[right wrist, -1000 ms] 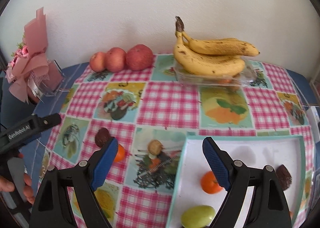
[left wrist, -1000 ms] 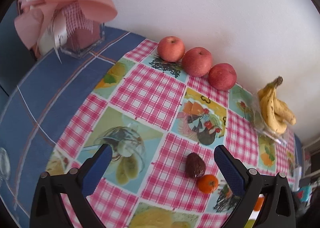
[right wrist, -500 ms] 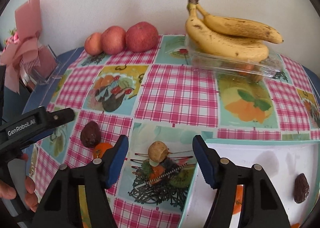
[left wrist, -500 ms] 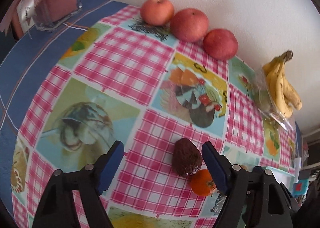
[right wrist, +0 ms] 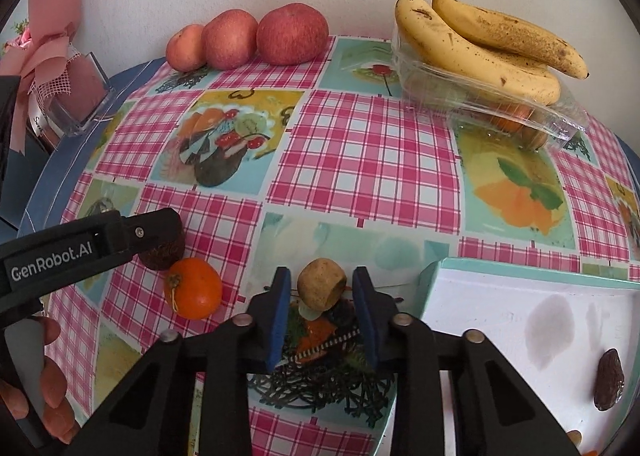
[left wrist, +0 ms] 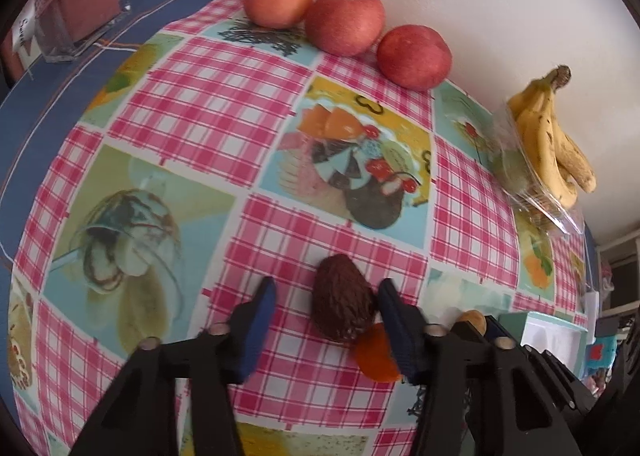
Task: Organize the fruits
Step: 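Grasp the dark brown avocado with the left tool while the right tool grasps the small tan potato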
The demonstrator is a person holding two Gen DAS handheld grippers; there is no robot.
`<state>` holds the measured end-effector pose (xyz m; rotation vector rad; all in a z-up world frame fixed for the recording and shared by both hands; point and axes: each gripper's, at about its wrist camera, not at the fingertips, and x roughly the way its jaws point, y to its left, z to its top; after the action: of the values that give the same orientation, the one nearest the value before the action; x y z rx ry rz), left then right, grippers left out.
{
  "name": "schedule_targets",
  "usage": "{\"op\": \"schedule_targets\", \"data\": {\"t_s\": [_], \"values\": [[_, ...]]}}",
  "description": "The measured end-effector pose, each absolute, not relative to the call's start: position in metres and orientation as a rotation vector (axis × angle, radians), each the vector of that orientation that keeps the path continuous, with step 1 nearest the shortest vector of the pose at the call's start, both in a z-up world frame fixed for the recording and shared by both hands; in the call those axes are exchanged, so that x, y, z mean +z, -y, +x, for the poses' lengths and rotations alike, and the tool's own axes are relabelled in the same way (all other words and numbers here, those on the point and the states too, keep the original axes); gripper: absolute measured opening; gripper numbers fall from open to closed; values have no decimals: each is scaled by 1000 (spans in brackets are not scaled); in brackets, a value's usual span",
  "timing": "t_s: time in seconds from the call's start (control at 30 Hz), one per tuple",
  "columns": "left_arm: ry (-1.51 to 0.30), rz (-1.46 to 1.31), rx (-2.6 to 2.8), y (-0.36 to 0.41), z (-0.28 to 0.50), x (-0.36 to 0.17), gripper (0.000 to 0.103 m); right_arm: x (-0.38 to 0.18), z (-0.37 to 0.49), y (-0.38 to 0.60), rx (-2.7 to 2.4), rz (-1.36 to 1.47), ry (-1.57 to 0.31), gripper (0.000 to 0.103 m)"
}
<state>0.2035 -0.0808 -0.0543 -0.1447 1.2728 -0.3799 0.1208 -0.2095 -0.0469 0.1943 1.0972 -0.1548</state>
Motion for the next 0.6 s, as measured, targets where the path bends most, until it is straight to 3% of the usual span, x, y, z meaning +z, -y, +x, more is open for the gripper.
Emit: {"op": "schedule_targets", "data": {"t_s": [0.13, 0.6], "values": [[-1277, -129, -389, 85, 202, -54, 37, -46, 121, 211, -148, 198, -1096, 26], [-1211, -156, -404, 70, 175, -1, 37, -14, 104, 220, -170, 216, -1057, 26]]}}
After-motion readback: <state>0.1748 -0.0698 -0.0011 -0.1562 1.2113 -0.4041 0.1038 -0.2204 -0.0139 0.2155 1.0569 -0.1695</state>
